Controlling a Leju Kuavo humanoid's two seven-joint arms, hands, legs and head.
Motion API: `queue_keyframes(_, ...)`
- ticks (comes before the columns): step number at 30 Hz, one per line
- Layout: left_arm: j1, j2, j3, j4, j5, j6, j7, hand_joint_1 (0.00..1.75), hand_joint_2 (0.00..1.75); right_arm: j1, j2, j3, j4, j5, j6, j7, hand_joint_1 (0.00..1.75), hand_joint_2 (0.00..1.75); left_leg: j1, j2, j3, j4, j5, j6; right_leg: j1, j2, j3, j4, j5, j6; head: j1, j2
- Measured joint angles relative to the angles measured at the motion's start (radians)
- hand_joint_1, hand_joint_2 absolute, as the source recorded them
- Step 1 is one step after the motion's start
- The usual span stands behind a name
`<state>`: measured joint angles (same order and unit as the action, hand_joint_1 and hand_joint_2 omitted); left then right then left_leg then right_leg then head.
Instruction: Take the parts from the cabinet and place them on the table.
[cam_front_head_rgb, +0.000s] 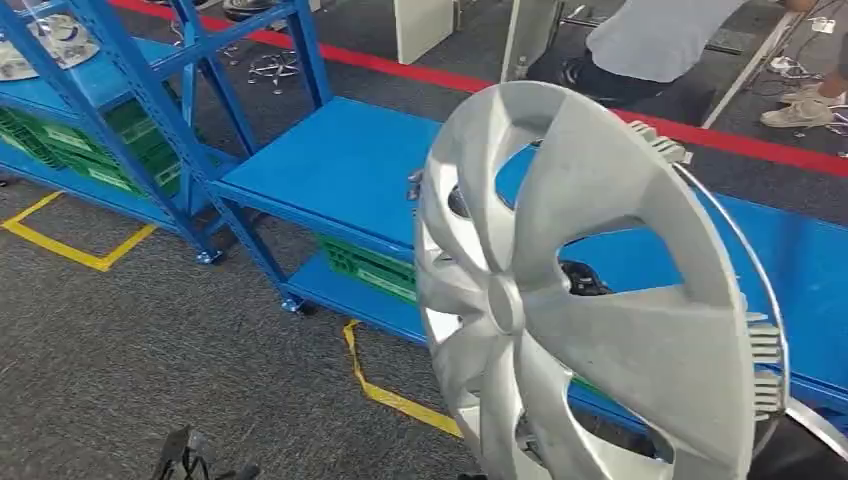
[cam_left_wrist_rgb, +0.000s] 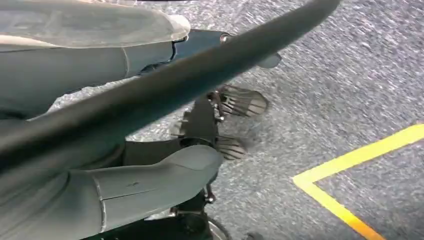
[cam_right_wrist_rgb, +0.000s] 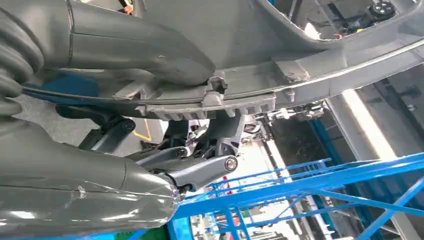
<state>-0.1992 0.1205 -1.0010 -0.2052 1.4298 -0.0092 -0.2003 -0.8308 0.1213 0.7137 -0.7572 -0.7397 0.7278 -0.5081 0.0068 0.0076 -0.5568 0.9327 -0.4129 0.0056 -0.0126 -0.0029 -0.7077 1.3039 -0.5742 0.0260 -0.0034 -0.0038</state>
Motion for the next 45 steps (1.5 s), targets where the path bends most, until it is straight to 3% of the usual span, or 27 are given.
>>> queue_keyframes(1,0.0,0.0,0.0,0.0,0.0,0.0,0.0,0.0,1.75,0.001,0.0,0.0,0.001,0.0,0.0,0.0,1.75,1.75,-0.002,-0.001,-0.007,0.001,0.006,-0.001,0.001,0.0,0.032,-0.035,0.029,-0.004,0.003,0.0)
queue_keyframes(3,0.0,0.0,0.0,0.0,-0.001,0.0,0.0,0.0,1.75,0.0,0.0,0.0,0.001,0.0,0.0,0.0,1.75,1.75,-0.003,-0.002,-0.016,0.003,0.015,-0.006,0.004,0.0,0.147,-0.209,0.095,-0.014,0.012,0.0)
queue_keyframes(4,0.0,-0.001,0.0,0.0,-0.001,0.0,0.0,0.0,1.75,-0.002,0.0,0.0,0.001,0.0,0.0,0.0,1.75,1.75,-0.004,-0.002,-0.019,0.005,0.017,-0.008,0.006,0.001,0.196,-0.294,0.1,-0.022,0.017,0.0)
queue_keyframes(5,-0.001,-0.002,0.0,0.0,-0.001,0.0,0.0,0.0,1.75,-0.004,0.001,0.0,0.001,0.0,0.0,0.0,1.75,1.75,-0.009,-0.001,-0.026,0.007,0.021,-0.014,0.01,0.002,0.231,-0.33,0.09,-0.025,0.018,0.0)
queue_keyframes(8,0.0,-0.002,0.0,0.0,-0.001,0.0,0.002,0.0,1.75,-0.002,0.0,0.0,0.001,0.0,0.0,-0.001,1.75,1.75,-0.007,-0.001,-0.034,0.008,0.04,-0.032,0.013,0.004,0.217,-0.341,0.093,-0.03,0.019,0.0)
queue_keyframes(9,0.0,-0.001,0.0,0.0,-0.001,0.001,0.002,0.0,1.75,-0.002,0.0,0.0,0.001,0.0,0.0,-0.001,1.75,1.75,-0.013,-0.001,-0.037,0.009,0.042,-0.038,0.003,0.003,0.215,-0.354,0.102,-0.039,0.012,0.0)
queue_keyframes(10,0.001,0.0,0.0,0.0,-0.001,0.001,0.002,0.0,1.75,-0.003,0.0,0.0,0.001,0.001,0.0,-0.001,1.75,1.75,-0.007,-0.004,-0.047,0.029,0.016,-0.042,0.001,0.001,0.214,-0.357,0.112,-0.044,0.011,0.0)
queue_keyframes(11,0.0,-0.001,0.0,0.0,-0.002,0.001,0.003,0.0,1.75,-0.004,0.001,0.0,0.0,0.0,0.0,-0.002,1.75,1.75,-0.005,-0.004,-0.072,0.085,-0.031,-0.049,0.0,0.0,0.204,-0.358,0.12,-0.054,0.003,0.0)
queue_keyframes(13,0.0,-0.001,0.0,0.0,-0.003,0.003,0.003,0.0,1.75,-0.001,0.001,0.0,0.0,0.001,-0.004,-0.002,1.75,1.75,0.001,-0.004,-0.14,0.251,-0.123,-0.06,0.002,0.0,0.184,-0.358,0.132,-0.056,-0.01,0.0)
queue_keyframes(14,0.001,-0.001,0.0,0.0,-0.003,0.003,0.003,0.0,1.75,0.0,0.0,0.0,0.001,0.002,-0.005,-0.001,1.75,1.75,0.003,-0.004,-0.166,0.318,-0.146,-0.065,0.003,0.0,0.174,-0.357,0.138,-0.056,-0.013,0.0)
queue_keyframes(15,0.001,-0.002,0.0,0.0,-0.004,0.003,0.003,0.0,1.75,0.002,0.0,0.0,0.001,0.002,-0.006,-0.001,1.75,1.75,0.004,-0.004,-0.171,0.342,-0.143,-0.067,0.003,0.0,0.166,-0.356,0.143,-0.055,-0.018,0.0)
queue_keyframes(16,0.002,-0.002,0.0,0.0,-0.005,0.004,0.003,0.0,1.75,0.004,0.0,0.0,0.001,0.002,-0.006,-0.001,1.75,1.75,0.006,-0.004,-0.15,0.313,-0.119,-0.068,0.002,0.0,0.16,-0.355,0.147,-0.053,-0.022,0.0)
queue_keyframes(17,0.002,0.0,0.0,0.0,-0.005,0.005,0.003,0.0,1.75,0.005,0.0,0.0,0.001,0.002,-0.006,-0.001,1.75,1.75,0.008,-0.004,-0.107,0.247,-0.083,-0.068,0.002,0.0,0.156,-0.355,0.15,-0.051,-0.027,0.0)
queue_keyframes(19,-0.001,0.001,0.0,0.0,-0.006,0.006,0.003,0.0,1.75,0.003,0.0,0.0,0.001,0.002,-0.006,-0.002,1.75,1.75,0.011,-0.003,0.013,0.049,-0.017,-0.064,0.002,0.0,0.153,-0.352,0.155,-0.045,-0.034,0.0)
queue_keyframes(20,-0.002,0.001,0.0,0.0,-0.007,0.006,0.003,0.0,1.75,0.002,0.0,-0.001,0.001,0.002,-0.006,-0.003,1.75,1.75,0.007,-0.004,0.042,-0.001,-0.028,-0.058,0.008,0.0,0.146,-0.351,0.157,-0.04,-0.038,0.0)
queue_keyframes(23,-0.002,0.001,0.0,0.0,-0.009,0.006,0.003,0.0,1.75,0.002,0.0,-0.001,0.001,0.002,-0.006,-0.003,1.75,1.75,0.0,-0.004,0.029,0.0,-0.023,-0.038,0.007,0.0,0.145,-0.352,0.166,-0.024,-0.037,0.0)
queue_keyframes(24,-0.001,-0.002,0.0,0.0,-0.009,0.007,0.003,0.0,1.75,0.002,0.0,-0.001,0.001,0.002,-0.006,-0.003,1.75,1.75,0.008,-0.002,0.031,-0.007,-0.024,-0.042,0.015,0.001,0.143,-0.347,0.144,-0.044,-0.028,0.0)
queue_keyframes(25,0.001,-0.001,0.0,0.0,-0.009,0.008,0.003,0.0,1.75,0.001,0.0,-0.002,0.001,0.002,-0.007,-0.003,1.75,1.75,0.005,-0.003,0.032,-0.007,-0.024,-0.041,0.013,0.0,0.143,-0.347,0.151,-0.076,-0.021,0.0)
queue_keyframes(30,0.002,-0.002,0.0,0.0,-0.009,0.02,0.003,0.0,1.75,0.002,0.0,-0.002,0.001,-0.002,-0.018,0.004,1.75,1.75,-0.001,-0.003,0.028,-0.005,-0.019,-0.03,0.009,0.0,0.146,-0.358,0.172,-0.049,-0.005,0.0)
queue_keyframes(33,0.003,-0.002,0.0,0.0,-0.009,0.021,0.003,0.0,1.75,0.003,0.0,-0.002,0.0,-0.004,-0.02,0.01,1.75,1.75,-0.001,-0.003,0.027,-0.005,-0.019,-0.029,0.009,0.0,0.146,-0.36,0.174,-0.046,0.002,0.0)
queue_keyframes(36,0.004,-0.003,0.0,0.0,-0.009,0.021,0.003,0.0,1.75,0.003,0.0,-0.002,0.0,-0.004,-0.021,0.011,1.75,1.75,-0.001,-0.003,0.026,-0.004,-0.02,-0.027,0.008,0.0,0.147,-0.361,0.174,-0.036,0.007,0.0)
queue_keyframes(40,0.004,-0.003,0.0,0.0,-0.009,0.021,0.003,0.0,1.75,0.003,0.0,-0.002,0.0,-0.006,-0.021,0.013,1.75,1.75,-0.001,-0.003,0.026,-0.004,-0.021,-0.027,0.008,0.0,0.146,-0.361,0.172,-0.028,0.005,0.0)
queue_keyframes(45,0.005,-0.005,0.0,0.0,-0.009,0.021,0.006,0.0,1.75,0.003,0.0,-0.002,0.0,-0.014,-0.022,0.019,1.75,1.75,0.001,-0.003,0.026,-0.004,-0.021,-0.027,0.01,0.0,0.145,-0.361,0.171,-0.028,0.005,0.0)
